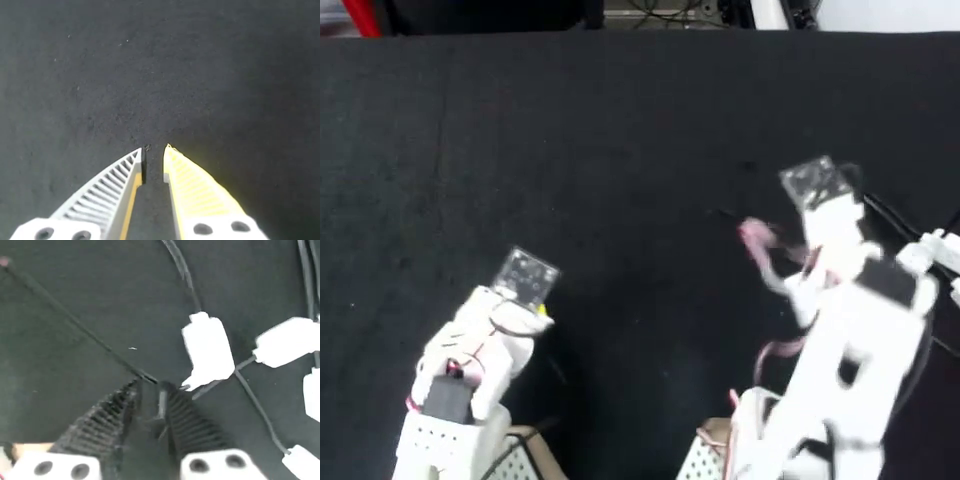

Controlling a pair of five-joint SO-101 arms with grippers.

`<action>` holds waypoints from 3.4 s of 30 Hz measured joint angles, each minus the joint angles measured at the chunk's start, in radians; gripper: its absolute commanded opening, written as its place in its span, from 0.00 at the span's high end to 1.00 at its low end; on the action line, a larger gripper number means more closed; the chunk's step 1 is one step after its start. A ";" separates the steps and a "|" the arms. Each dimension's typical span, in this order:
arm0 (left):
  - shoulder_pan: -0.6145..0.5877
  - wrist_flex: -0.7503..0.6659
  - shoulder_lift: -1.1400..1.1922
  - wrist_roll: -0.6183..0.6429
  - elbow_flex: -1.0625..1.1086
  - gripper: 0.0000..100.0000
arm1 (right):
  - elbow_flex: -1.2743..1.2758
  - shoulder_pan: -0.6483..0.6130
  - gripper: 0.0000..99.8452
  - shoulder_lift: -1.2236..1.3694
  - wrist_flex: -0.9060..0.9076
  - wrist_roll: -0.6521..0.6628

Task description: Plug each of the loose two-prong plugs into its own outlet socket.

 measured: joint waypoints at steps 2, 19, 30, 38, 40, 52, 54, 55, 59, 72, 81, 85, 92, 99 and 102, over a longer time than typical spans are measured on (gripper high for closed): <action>-0.041 0.000 0.000 0.038 0.000 0.91 | 0.106 -0.037 0.97 -0.160 0.006 -0.003; -0.288 0.000 0.000 0.084 0.000 0.92 | 0.901 -0.195 0.97 -0.988 -0.279 -0.012; -0.288 0.000 0.000 0.084 0.000 0.92 | 0.907 -0.341 0.97 -0.988 -0.147 -0.012; -0.288 0.000 0.000 0.084 0.000 0.92 | 0.907 -0.385 0.97 -0.991 -0.118 -0.017; -0.288 0.000 0.000 0.084 0.000 0.92 | 0.907 -0.385 0.97 -0.991 -0.118 -0.017; -0.288 0.000 0.000 0.084 0.000 0.92 | 0.907 -0.385 0.97 -0.991 -0.118 -0.017; -0.288 0.000 0.000 0.084 0.000 0.92 | 0.907 -0.385 0.97 -0.991 -0.118 -0.017; -0.288 0.000 0.000 0.084 0.000 0.92 | 0.907 -0.385 0.97 -0.991 -0.118 -0.017; -0.288 0.000 0.000 0.084 0.000 0.92 | 0.907 -0.385 0.97 -0.991 -0.118 -0.017; -0.288 0.000 0.000 0.084 0.000 0.92 | 0.907 -0.385 0.97 -0.991 -0.118 -0.017; -0.288 0.000 0.000 0.084 0.000 0.92 | 0.907 -0.385 0.97 -0.991 -0.118 -0.017; -0.288 0.000 0.000 0.084 0.000 0.92 | 0.907 -0.385 0.97 -0.991 -0.118 -0.017; -0.288 0.000 0.000 0.084 0.000 0.92 | 0.907 -0.385 0.97 -0.991 -0.118 -0.017; -0.288 0.000 0.000 0.084 0.000 0.92 | 0.907 -0.385 0.97 -0.991 -0.118 -0.017; -0.288 0.000 0.000 0.084 0.000 0.92 | 0.907 -0.385 0.97 -0.991 -0.118 -0.017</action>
